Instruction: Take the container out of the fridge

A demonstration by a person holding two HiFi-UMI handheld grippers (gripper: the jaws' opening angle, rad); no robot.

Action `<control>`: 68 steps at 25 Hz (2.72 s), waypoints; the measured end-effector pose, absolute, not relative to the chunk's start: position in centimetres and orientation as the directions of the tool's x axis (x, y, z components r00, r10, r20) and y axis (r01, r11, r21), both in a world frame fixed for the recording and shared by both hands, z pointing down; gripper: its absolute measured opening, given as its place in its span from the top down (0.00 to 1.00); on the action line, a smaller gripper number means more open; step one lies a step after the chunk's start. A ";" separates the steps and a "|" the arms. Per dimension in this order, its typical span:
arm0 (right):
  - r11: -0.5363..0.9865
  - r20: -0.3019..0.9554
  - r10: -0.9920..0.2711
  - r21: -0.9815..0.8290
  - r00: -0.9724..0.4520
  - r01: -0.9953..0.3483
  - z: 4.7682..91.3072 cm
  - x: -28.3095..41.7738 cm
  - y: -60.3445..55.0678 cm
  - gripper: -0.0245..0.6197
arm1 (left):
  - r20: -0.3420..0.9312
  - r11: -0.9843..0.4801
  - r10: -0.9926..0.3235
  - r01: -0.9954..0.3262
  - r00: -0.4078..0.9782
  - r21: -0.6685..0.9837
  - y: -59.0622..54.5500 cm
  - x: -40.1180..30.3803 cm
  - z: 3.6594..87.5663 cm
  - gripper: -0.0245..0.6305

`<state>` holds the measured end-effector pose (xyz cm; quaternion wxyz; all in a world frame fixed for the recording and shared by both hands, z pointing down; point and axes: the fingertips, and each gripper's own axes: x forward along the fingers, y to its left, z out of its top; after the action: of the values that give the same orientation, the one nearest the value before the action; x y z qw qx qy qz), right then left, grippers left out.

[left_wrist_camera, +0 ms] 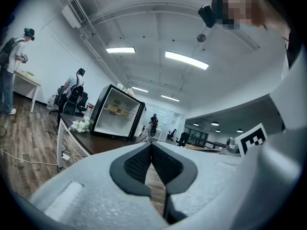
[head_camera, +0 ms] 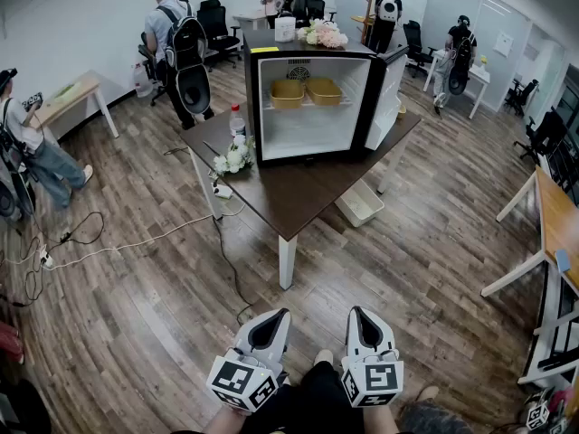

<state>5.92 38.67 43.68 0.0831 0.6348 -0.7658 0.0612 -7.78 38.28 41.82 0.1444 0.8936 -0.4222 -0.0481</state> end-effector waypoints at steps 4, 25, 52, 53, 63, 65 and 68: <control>0.184 0.206 -0.962 0.009 -0.178 -0.983 44.0 5.8 39.7 0.95 | 0.044 -0.603 -0.767 -0.743 0.640 0.292 39.4 -7.8 42.1 0.95; 0.185 0.205 -0.958 -0.090 -0.200 -0.979 45.7 8.3 35.5 0.95 | 0.060 -0.557 -0.796 -0.768 0.602 0.315 35.7 -6.9 43.4 0.95; 0.302 0.265 -0.908 -0.122 -0.325 -0.945 47.0 14.8 18.3 0.95 | 0.080 -0.377 -0.910 -0.892 0.407 0.252 20.5 -1.5 43.1 0.95; 0.310 0.264 -0.906 -0.118 -0.330 -0.943 46.9 15.3 17.7 0.95 | 0.080 -0.373 -0.911 -0.892 0.403 0.255 20.1 -1.0 43.2 0.95; 0.374 0.274 -0.879 -0.111 -0.390 -0.921 47.5 17.9 14.1 0.95 | 0.150 -0.332 -0.912 -0.902 0.381 0.275 17.1 2.9 45.5 0.95; 0.386 0.282 -0.870 -0.121 -0.405 -0.914 47.9 18.0 13.8 0.95 | 0.161 -0.326 -0.911 -0.901 0.380 0.285 16.8 3.2 45.8 0.95; 0.409 0.286 -0.855 -0.140 -0.432 -0.902 48.3 18.0 13.4 0.95 | 0.156 -0.322 -0.912 -0.898 0.379 0.299 16.3 3.5 45.9 0.95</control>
<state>17.97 13.38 48.28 0.0846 0.5261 -0.8350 0.1373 3.49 16.30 45.92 0.1701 0.8129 -0.5566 -0.0204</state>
